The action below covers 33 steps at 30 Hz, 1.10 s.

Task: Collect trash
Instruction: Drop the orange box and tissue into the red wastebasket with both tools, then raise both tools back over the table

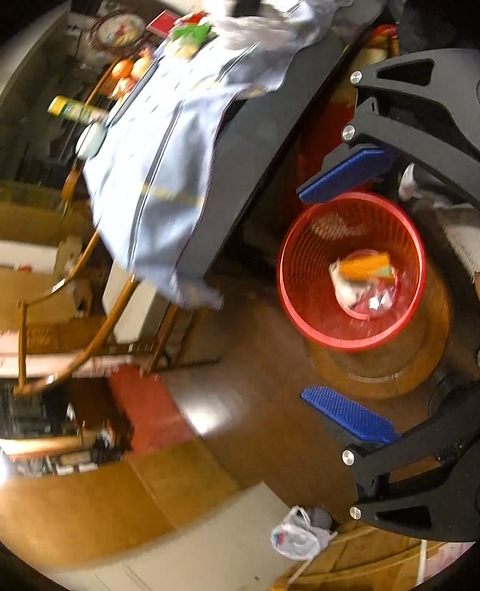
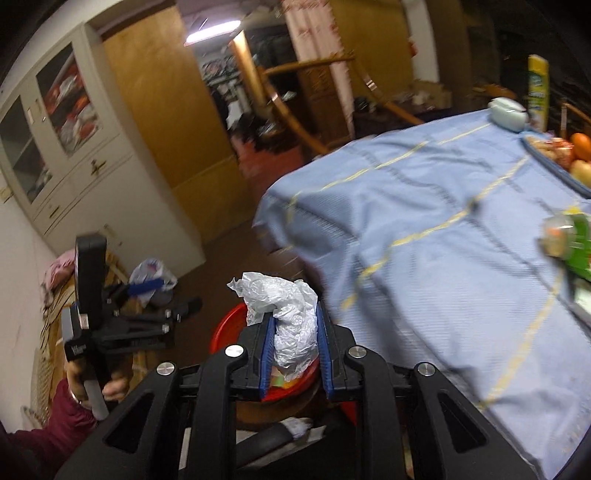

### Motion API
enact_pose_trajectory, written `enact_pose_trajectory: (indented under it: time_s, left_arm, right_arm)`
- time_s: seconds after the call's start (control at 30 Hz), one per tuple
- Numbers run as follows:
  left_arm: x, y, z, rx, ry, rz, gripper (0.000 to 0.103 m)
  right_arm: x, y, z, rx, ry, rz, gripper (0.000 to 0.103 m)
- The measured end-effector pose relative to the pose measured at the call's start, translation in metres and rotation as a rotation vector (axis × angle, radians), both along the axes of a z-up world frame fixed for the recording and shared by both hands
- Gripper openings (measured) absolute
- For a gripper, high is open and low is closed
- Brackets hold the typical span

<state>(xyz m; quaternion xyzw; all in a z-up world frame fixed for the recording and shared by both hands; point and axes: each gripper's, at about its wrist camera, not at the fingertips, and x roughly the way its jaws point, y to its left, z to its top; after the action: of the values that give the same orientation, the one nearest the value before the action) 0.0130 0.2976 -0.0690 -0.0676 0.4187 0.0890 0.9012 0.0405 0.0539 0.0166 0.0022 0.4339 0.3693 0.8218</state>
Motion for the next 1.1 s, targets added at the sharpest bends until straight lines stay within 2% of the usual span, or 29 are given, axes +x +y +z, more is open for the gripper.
enact_pose_trajectory:
  time_s: [0.23, 0.33, 0.4, 0.47, 0.6, 0.77, 0.93, 1.1]
  left_arm:
    - [-0.01, 0.039, 0.001, 0.056, -0.009, 0.129, 0.096]
    - [-0.014, 0.047, -0.001, 0.05, -0.011, 0.145, 0.096]
    - [-0.016, 0.05, -0.003, 0.044, -0.009, 0.149, 0.096]
    - [-0.016, 0.051, -0.005, 0.04, -0.005, 0.151, 0.096]
    - [-0.015, 0.051, -0.008, 0.036, 0.0, 0.145, 0.096]
    - [-0.013, 0.043, -0.005, 0.036, -0.003, 0.129, 0.096]
    - [-0.01, 0.026, 0.006, 0.037, -0.024, 0.087, 0.096]
    - [-0.005, -0.007, 0.023, 0.069, -0.057, 0.024, 0.096]
  right_arm:
    - [-0.003, 0.066, -0.023, -0.062, 0.049, 0.145, 0.022]
    - [-0.001, 0.089, -0.037, -0.086, 0.087, 0.195, 0.029]
    - [0.0, 0.099, -0.044, -0.105, 0.095, 0.209, 0.038]
    - [0.002, 0.105, -0.05, -0.124, 0.102, 0.214, 0.039]
    - [0.002, 0.104, -0.049, -0.122, 0.098, 0.205, 0.045]
    - [0.002, 0.092, -0.038, -0.117, 0.048, 0.174, 0.045]
    - [0.005, 0.063, -0.022, -0.085, 0.008, 0.097, 0.047]
    - [0.008, 0.024, -0.005, -0.045, -0.037, 0.006, 0.054]
